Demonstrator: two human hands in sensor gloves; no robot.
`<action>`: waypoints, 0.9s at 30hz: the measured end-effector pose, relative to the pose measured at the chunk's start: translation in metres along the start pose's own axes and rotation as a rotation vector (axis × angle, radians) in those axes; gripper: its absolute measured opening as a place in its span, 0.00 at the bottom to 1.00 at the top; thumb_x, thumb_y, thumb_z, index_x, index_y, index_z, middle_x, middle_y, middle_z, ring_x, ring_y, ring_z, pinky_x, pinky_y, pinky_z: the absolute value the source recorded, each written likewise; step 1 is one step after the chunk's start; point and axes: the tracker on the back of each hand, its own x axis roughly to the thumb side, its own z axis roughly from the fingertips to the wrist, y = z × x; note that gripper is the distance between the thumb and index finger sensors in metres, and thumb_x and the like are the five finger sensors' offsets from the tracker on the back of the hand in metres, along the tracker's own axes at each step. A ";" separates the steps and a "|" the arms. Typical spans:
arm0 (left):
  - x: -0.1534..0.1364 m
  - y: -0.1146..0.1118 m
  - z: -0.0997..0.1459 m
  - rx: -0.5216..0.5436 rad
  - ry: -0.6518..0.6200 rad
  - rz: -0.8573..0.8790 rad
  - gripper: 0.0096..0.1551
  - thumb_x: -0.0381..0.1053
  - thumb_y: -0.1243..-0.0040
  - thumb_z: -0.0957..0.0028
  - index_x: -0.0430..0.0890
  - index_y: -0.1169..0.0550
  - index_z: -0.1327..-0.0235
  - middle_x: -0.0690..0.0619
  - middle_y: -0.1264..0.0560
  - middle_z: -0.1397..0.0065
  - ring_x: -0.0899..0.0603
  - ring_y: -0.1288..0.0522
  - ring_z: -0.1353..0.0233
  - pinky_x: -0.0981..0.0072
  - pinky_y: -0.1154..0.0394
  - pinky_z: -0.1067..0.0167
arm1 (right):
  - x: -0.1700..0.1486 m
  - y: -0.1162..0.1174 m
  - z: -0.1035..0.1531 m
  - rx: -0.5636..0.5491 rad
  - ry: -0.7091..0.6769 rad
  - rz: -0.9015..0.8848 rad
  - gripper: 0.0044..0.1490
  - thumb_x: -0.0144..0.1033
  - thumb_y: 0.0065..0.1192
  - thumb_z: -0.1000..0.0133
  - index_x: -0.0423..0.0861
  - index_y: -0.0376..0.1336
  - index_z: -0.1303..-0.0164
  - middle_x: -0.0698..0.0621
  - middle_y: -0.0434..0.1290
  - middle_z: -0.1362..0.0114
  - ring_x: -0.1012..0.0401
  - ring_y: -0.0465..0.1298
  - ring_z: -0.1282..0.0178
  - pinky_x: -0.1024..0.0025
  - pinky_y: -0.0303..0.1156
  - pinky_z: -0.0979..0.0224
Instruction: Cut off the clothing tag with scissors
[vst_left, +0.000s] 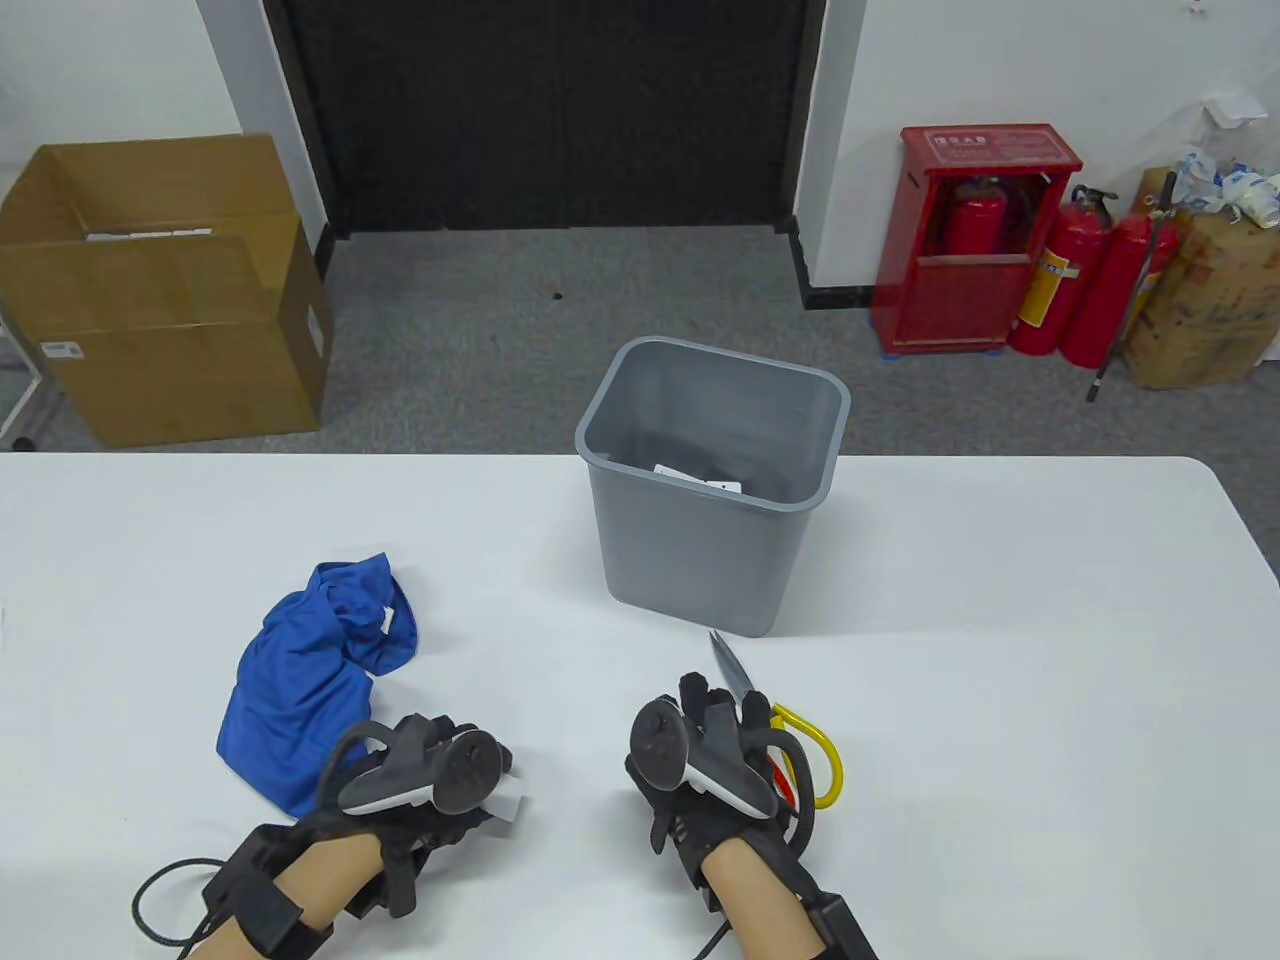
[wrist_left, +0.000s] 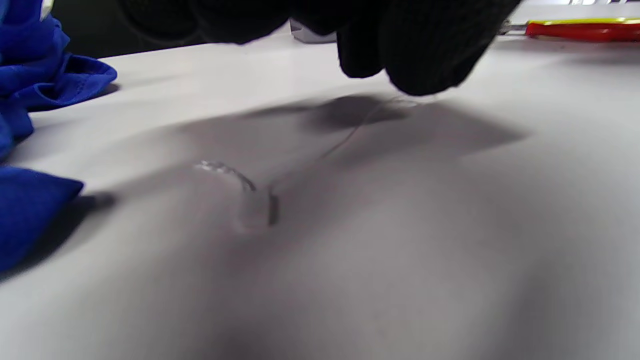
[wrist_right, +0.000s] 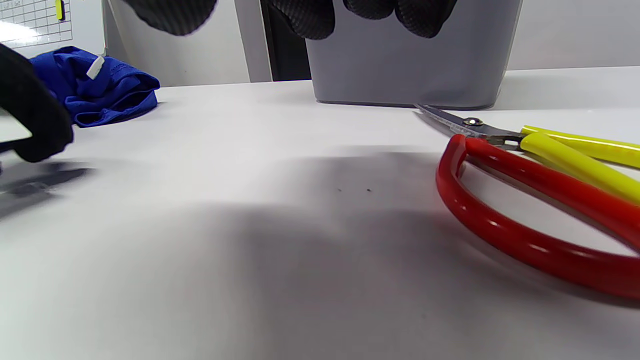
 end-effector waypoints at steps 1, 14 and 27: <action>0.001 -0.001 -0.001 -0.005 0.005 -0.006 0.26 0.61 0.36 0.40 0.59 0.26 0.30 0.63 0.25 0.49 0.50 0.25 0.46 0.38 0.33 0.25 | 0.000 0.000 0.000 0.001 0.000 0.000 0.47 0.60 0.47 0.47 0.45 0.50 0.22 0.38 0.47 0.15 0.37 0.55 0.20 0.30 0.40 0.27; 0.008 -0.009 -0.013 -0.088 -0.022 -0.026 0.25 0.60 0.36 0.40 0.51 0.24 0.34 0.64 0.24 0.54 0.52 0.23 0.49 0.38 0.35 0.24 | 0.000 0.001 0.000 0.021 0.000 0.007 0.47 0.61 0.47 0.46 0.45 0.51 0.22 0.38 0.47 0.15 0.37 0.55 0.20 0.30 0.40 0.27; -0.032 0.053 -0.006 0.057 0.052 0.265 0.25 0.63 0.42 0.40 0.53 0.25 0.34 0.66 0.26 0.53 0.53 0.22 0.44 0.34 0.39 0.21 | 0.000 0.003 -0.001 0.034 -0.001 -0.005 0.47 0.60 0.47 0.47 0.45 0.51 0.22 0.38 0.48 0.15 0.37 0.55 0.20 0.30 0.40 0.27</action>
